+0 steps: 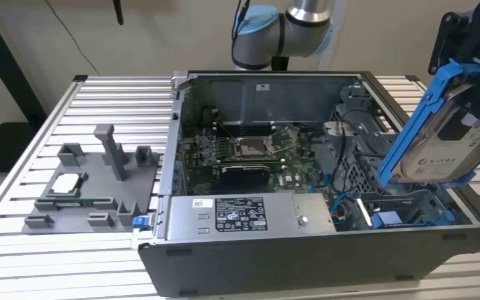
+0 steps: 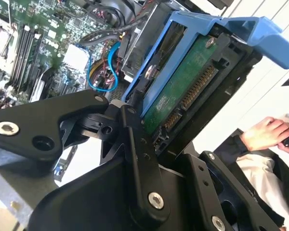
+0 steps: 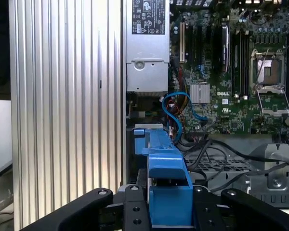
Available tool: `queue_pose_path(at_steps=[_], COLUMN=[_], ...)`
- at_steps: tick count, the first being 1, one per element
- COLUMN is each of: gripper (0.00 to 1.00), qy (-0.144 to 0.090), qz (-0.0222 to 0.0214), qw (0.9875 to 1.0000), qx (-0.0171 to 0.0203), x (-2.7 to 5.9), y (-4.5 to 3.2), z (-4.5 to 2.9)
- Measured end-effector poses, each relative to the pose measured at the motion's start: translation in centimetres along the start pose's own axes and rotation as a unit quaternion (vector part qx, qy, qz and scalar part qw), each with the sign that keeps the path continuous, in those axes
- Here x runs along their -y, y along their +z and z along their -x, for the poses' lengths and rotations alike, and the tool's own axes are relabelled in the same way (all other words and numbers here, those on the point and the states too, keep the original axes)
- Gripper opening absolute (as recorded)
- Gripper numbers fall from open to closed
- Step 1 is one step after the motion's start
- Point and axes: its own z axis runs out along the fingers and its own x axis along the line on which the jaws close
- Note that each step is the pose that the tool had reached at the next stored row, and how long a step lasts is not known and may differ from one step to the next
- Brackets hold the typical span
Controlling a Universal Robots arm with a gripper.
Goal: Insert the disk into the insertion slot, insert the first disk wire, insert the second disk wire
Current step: 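Insert the disk into the insertion slot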
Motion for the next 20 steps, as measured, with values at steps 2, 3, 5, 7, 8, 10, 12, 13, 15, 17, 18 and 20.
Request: queue_pose_path(at_steps=[2,3,5,7,8,10,12,13,15,17,18,20], gripper=[0.32,0.32,0.32,0.32,0.32,0.32,0.32,0.32,0.32,0.32,0.32,0.32], qy=[0.0,0.0,0.0,0.0,0.0,0.0,0.0,0.0,0.0,0.0,0.0,0.0], qz=[0.0,0.0,0.0,0.0,0.0,0.0,0.0,0.0,0.0,0.0,0.0,0.0], qw=[1.0,1.0,1.0,1.0,1.0,1.0,1.0,1.0,1.0,1.0,1.0,1.0], qx=[-0.0001,0.0,0.0,0.0,0.0,0.0,0.0,0.0,0.0001,0.0003,0.0003,0.0003], x=[0.08,0.1,0.12,0.15,0.16,0.17,0.18,0.19,0.2,0.21,0.22,0.24], y=[0.09,0.18,0.42,0.72,0.87,1.18,1.52,1.69,1.92,2.19,2.37,2.72], z=[0.01,0.01,0.0,0.01,0.01,0.01,0.01,0.01,0.01,0.01,0.01,0.01])
